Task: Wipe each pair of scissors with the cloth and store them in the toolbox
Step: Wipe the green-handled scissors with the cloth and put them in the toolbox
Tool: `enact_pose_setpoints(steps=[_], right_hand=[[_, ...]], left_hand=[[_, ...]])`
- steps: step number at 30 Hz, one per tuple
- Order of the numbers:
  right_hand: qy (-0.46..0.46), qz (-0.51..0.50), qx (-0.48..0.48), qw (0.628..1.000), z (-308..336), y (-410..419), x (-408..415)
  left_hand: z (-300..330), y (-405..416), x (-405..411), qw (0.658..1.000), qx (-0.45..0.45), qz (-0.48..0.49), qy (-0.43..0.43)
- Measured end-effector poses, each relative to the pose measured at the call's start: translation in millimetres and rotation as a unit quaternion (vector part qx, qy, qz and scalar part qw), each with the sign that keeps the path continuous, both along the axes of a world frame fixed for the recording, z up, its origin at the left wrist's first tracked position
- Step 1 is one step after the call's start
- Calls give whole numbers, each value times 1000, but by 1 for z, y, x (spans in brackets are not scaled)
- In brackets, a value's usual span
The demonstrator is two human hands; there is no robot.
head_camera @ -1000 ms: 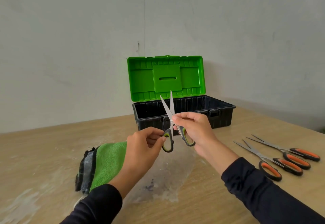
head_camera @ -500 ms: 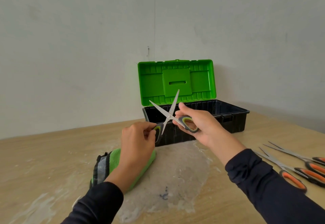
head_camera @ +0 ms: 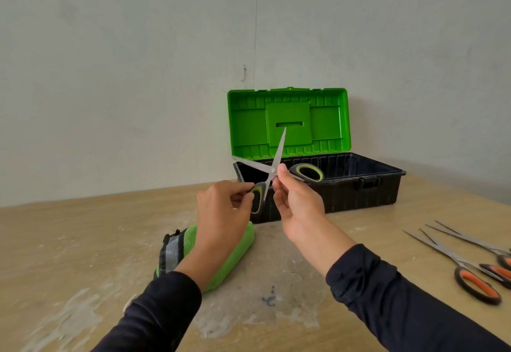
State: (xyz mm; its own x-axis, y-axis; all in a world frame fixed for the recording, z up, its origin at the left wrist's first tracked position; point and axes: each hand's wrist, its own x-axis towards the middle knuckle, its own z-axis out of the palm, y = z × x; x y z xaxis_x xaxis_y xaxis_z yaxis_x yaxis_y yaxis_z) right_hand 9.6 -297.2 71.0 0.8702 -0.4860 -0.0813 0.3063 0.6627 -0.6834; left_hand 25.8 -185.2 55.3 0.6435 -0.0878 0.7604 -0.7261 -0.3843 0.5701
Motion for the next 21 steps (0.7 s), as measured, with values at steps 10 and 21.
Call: enact_pose_setpoints(steps=[10, 21], right_hand=[[63, -51, -220, 972, -14, -20, 11], [109, -96, -451, 881, -9, -55, 3]], left_hand=[[-16, 25, 26, 990, 135, -9, 41], [-25, 43, 43, 943, 315, 31, 105]])
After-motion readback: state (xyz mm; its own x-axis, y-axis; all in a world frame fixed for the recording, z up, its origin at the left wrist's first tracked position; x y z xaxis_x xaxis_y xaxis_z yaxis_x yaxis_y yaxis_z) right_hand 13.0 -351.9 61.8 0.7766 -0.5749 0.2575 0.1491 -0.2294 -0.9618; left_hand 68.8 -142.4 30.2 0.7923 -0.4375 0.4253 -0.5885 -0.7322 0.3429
